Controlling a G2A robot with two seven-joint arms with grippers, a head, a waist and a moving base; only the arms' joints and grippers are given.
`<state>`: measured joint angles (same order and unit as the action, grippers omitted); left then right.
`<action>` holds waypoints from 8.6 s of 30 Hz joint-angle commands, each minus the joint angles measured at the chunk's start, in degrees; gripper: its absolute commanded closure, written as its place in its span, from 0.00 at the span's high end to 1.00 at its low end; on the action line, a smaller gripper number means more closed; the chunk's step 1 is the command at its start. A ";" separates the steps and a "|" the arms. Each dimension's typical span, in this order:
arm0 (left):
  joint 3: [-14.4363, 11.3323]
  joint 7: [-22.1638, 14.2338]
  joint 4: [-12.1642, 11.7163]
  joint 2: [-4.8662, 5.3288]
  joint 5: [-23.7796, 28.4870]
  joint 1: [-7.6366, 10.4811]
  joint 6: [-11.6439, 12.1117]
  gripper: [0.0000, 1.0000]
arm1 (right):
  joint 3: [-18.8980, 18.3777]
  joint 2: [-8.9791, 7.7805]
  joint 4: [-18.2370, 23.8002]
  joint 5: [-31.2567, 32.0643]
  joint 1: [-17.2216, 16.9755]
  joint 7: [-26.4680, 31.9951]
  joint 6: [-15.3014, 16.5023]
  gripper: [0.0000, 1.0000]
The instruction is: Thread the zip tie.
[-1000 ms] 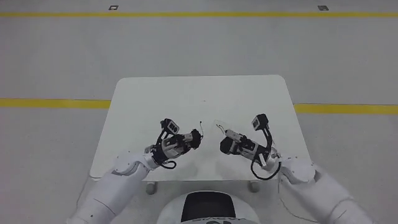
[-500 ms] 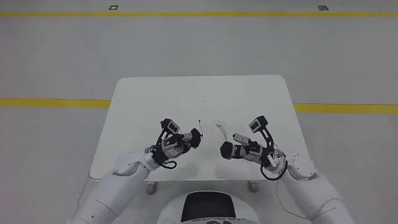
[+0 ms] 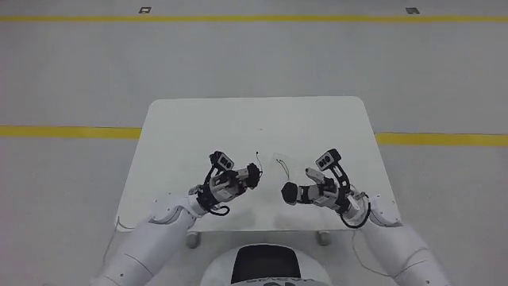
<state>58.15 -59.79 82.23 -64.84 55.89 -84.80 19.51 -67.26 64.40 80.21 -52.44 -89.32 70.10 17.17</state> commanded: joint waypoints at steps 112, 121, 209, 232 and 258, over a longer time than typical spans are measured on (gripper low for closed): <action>-0.70 0.79 -3.00 -9.31 8.25 0.99 -8.74 0.00 | 10.46 8.01 -13.73 -20.73 9.52 9.54 -2.38 0.23; -0.70 0.79 -3.00 -9.31 8.25 0.99 -8.74 0.00 | 10.72 8.29 -13.95 -20.93 9.91 9.54 -2.04 0.20; -0.70 0.79 -3.00 -9.31 8.25 0.99 -8.74 0.00 | 7.17 10.57 -16.83 -17.76 10.31 9.54 -2.01 0.00; -0.70 0.79 -3.00 -9.31 8.25 0.99 -8.74 0.00 | 5.08 10.35 -16.00 -16.62 9.20 9.54 -2.49 0.00; -0.70 0.79 -3.00 -9.31 8.25 0.99 -8.74 0.00 | 3.95 10.45 -16.54 -16.75 8.72 9.54 -2.63 0.00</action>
<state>57.45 -59.00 79.23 -74.15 64.14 -83.80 10.77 -63.29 74.84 63.68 -69.19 -80.59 79.64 14.55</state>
